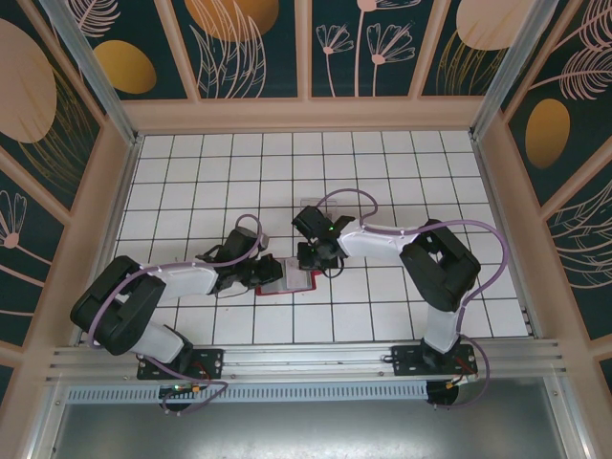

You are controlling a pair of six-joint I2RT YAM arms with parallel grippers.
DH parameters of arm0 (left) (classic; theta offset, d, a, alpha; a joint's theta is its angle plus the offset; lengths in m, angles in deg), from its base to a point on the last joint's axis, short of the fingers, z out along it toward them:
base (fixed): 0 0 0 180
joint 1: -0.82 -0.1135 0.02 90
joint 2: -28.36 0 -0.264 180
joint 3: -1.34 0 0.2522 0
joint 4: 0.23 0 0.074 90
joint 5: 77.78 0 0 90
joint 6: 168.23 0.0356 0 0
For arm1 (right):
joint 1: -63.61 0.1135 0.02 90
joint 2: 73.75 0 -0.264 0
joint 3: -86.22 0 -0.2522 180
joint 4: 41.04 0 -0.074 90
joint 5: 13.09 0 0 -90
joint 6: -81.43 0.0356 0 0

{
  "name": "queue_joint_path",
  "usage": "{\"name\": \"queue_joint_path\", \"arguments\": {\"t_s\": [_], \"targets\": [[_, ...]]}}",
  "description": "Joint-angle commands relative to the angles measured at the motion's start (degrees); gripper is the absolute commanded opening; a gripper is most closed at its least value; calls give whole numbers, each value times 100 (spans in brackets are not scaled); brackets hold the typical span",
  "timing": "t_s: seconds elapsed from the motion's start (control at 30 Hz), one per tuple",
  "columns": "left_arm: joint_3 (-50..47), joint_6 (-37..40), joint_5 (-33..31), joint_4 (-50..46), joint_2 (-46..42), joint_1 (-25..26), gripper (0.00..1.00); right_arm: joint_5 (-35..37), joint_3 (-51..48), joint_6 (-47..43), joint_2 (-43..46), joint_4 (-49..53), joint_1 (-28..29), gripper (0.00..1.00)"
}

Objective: Take the credit cards out of the card holder

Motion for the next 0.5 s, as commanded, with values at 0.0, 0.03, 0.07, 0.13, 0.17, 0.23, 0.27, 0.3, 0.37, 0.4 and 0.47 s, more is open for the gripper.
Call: {"name": "queue_joint_path", "arguments": {"t_s": [0.0,0.03,0.07,0.13,0.17,0.23,0.27,0.3,0.37,0.4,0.47], "targets": [[-42,-21,454,371,2,-44,17,311,-160,13,-351,461,-19,13],[-30,-17,481,383,47,-42,17,288,-156,13,-345,448,-14,13],[-30,-6,491,401,81,-39,17,285,-152,13,-346,449,-17,13],[-21,29,465,354,152,-46,16,281,-141,9,-339,460,-15,13],[-17,30,467,357,187,-40,16,284,-150,13,-334,462,-17,13],[-21,27,476,366,257,-40,15,279,-157,13,-319,464,-24,13],[-35,31,487,391,276,-39,15,279,-160,18,-327,460,-11,13],[-39,32,503,418,294,-46,15,279,-160,14,-314,460,-17,13],[-41,39,493,406,321,-46,15,278,-160,21,-294,473,-19,13],[-31,36,488,404,337,-45,15,288,-165,22,-292,473,-14,13],[-30,34,525,460,378,-43,15,288,-169,22,-284,473,-17,13]]}}
